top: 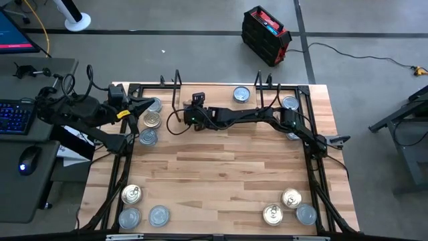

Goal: Stack canned seafood by type on shelf
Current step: Put the blue pink tuna can on the shelf

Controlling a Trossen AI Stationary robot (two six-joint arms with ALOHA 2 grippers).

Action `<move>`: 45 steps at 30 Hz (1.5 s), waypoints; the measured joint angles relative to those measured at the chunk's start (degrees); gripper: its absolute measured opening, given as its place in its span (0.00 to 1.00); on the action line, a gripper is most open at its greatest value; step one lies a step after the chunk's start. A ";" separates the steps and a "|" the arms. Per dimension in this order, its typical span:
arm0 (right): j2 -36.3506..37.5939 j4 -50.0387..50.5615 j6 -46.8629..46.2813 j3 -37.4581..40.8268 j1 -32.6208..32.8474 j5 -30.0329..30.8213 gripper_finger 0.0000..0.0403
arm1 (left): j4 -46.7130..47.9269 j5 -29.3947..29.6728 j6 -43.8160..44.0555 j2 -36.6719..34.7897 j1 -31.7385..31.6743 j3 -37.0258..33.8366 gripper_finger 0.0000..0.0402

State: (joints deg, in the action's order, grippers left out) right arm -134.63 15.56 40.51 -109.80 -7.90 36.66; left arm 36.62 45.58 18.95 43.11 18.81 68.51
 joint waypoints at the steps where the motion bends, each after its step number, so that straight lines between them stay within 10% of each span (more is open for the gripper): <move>1: 0.00 0.02 -0.84 0.00 0.00 -0.71 0.51 | 0.00 0.00 -0.01 0.00 0.00 0.00 0.00; 18: 0.04 2.07 -3.06 -0.02 0.24 1.10 0.85 | 0.02 0.02 -0.65 0.00 0.00 0.00 0.00; 36: 2.07 13.18 -9.62 -0.09 -0.92 -4.71 0.86 | 0.09 0.02 -0.71 0.00 0.02 0.00 0.00; 45: 10.35 20.96 -34.30 -0.09 -1.90 -24.74 0.86 | 0.52 0.04 -0.71 0.00 0.00 0.00 0.00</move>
State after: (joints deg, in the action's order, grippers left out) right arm -124.28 36.52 6.21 -109.89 -9.80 11.92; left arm 37.15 45.63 18.24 43.11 18.81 68.51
